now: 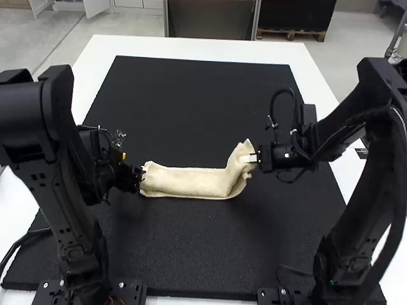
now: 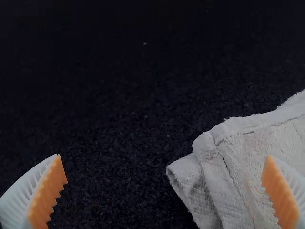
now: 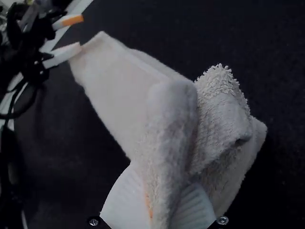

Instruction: Fold the towel.

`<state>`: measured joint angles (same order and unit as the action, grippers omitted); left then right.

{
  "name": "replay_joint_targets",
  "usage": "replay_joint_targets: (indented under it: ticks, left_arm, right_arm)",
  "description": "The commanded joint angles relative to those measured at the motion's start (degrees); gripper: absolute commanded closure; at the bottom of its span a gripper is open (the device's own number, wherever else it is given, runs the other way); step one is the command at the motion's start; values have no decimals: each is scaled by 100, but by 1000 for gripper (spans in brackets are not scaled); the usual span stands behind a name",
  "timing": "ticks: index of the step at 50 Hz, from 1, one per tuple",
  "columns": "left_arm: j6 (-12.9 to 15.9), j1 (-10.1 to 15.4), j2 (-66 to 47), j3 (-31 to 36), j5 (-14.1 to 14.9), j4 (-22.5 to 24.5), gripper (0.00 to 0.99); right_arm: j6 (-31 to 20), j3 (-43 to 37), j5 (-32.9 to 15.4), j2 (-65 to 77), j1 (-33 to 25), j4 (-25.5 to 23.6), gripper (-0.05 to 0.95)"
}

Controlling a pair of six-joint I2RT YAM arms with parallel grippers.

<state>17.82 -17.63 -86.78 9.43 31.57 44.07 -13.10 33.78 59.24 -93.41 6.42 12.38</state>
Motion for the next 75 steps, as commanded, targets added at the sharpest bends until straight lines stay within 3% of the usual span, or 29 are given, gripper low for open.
replay_joint_targets:
  ticks: [1, 7, 21, 33, 61, 75]
  left_arm:
    - [-271, -57, 241, -73, 121, 119, 36]
    - [-526, -171, 425, -117, 130, 216, 36]
    - [-570, -733, 540, -99, 130, 233, 36]
    - [-570, -804, 540, -108, 174, 242, 36]
    - [-578, -812, 557, -117, 200, 260, 36]
    - [-587, -804, 628, -126, 218, 251, 36]
  right_arm:
    - [300, 146, 96, 130, 273, 150, 920]
    - [634, 155, -36, 130, 501, 511, 920]
    - [1381, 155, -414, 77, 1046, 1311, 920]
    - [2022, 182, -941, -73, 1819, 2119, 920]
    - [2022, 727, -1459, -784, 2953, 2330, 920]
    - [2040, 929, -1591, -978, 3234, 2427, 920]
